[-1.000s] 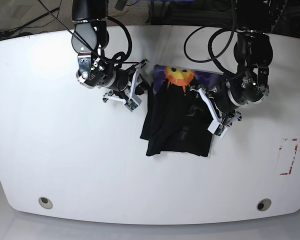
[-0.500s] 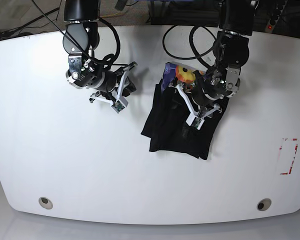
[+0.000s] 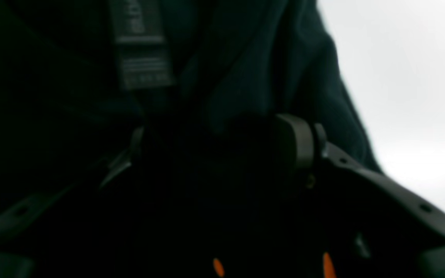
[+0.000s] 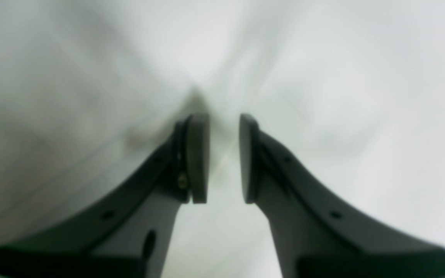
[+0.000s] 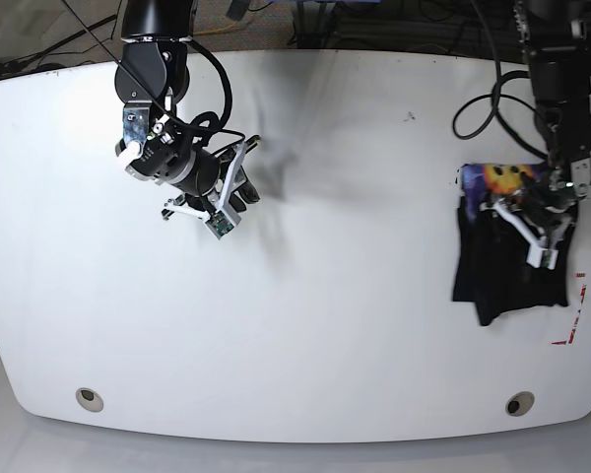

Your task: Fold the T-shirt properly

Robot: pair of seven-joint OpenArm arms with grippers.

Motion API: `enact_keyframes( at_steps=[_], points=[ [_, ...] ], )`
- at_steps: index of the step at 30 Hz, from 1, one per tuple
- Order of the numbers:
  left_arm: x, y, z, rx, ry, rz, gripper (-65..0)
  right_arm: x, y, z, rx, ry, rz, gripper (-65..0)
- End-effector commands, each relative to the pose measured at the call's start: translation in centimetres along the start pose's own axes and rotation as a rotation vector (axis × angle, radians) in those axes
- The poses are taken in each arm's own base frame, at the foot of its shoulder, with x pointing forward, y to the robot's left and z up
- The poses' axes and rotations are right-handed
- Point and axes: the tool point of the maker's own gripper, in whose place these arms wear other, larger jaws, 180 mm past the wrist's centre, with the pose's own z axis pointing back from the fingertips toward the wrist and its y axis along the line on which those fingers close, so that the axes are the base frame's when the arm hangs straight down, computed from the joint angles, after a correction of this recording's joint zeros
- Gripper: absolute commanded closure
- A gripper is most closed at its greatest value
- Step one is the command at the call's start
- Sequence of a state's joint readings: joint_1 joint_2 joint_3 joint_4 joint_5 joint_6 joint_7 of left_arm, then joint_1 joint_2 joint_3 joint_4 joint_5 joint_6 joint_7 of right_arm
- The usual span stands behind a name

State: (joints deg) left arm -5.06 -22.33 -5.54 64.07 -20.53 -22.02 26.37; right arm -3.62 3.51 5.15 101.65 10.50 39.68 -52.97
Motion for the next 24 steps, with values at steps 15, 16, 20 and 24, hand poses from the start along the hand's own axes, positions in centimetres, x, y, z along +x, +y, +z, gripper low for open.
enact_keyframes(
  at_steps=[15, 16, 20, 24],
  points=[
    [-5.8, 19.6, 12.7, 0.236, 0.399, -0.19, -37.6, 2.0, 0.2, 1.3, -0.015, -0.074, 0.039, -12.4],
    [-5.8, 19.9, 13.2, 0.239, 0.41, -0.196, -37.6, 2.0, 0.2, 1.3, -0.017, -0.074, 0.038, -12.4],
    [-3.2, 19.6, 14.2, 0.226, 0.387, -0.276, -37.4, 1.9, -0.2, 1.5, -0.023, -0.07, 0.047, -12.2],
    [1.3, 18.9, 16.9, 0.302, 0.305, -0.357, -37.4, 2.1, -1.2, 1.9, -0.048, -0.082, 0.057, -12.2]
  ],
)
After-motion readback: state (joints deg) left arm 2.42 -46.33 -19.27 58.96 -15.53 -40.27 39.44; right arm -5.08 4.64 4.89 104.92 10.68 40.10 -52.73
